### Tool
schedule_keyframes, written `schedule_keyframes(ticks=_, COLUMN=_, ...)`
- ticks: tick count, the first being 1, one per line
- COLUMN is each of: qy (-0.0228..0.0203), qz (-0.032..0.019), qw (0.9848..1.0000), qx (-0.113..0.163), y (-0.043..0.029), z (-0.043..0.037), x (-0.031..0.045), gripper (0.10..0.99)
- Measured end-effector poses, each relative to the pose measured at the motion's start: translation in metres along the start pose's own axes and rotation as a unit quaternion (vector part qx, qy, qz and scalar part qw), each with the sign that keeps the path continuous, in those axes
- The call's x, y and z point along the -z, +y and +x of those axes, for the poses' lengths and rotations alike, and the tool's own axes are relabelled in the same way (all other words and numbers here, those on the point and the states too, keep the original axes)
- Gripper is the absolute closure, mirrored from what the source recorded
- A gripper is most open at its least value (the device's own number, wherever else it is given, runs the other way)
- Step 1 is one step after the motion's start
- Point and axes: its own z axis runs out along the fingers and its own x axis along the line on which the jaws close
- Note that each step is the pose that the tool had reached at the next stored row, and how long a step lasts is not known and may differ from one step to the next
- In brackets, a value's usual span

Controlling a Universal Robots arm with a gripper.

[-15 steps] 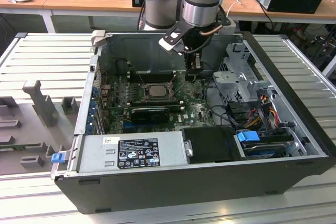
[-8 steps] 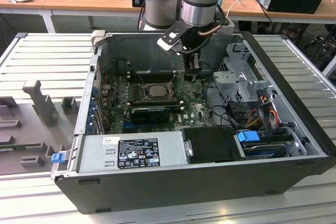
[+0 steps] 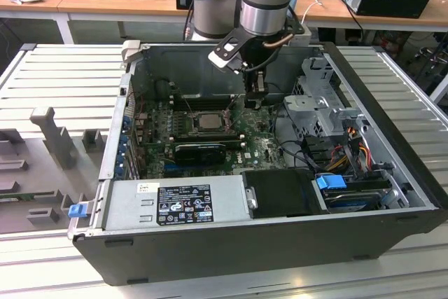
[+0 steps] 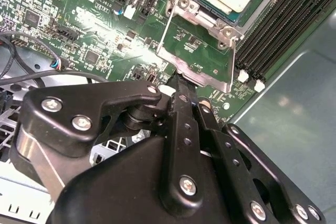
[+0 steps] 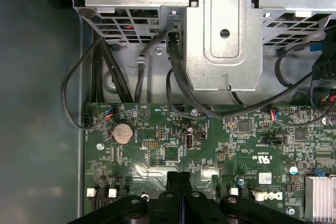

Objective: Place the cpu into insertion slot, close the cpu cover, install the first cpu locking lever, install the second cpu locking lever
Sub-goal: 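Close the cpu cover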

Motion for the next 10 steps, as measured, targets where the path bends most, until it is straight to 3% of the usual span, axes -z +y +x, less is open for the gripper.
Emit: schedule_keyframes(ticks=10, qy=0.0, qz=0.0, qw=1.0, qx=0.0, y=-0.003, z=0.0, x=-0.0005, gripper=0.98)
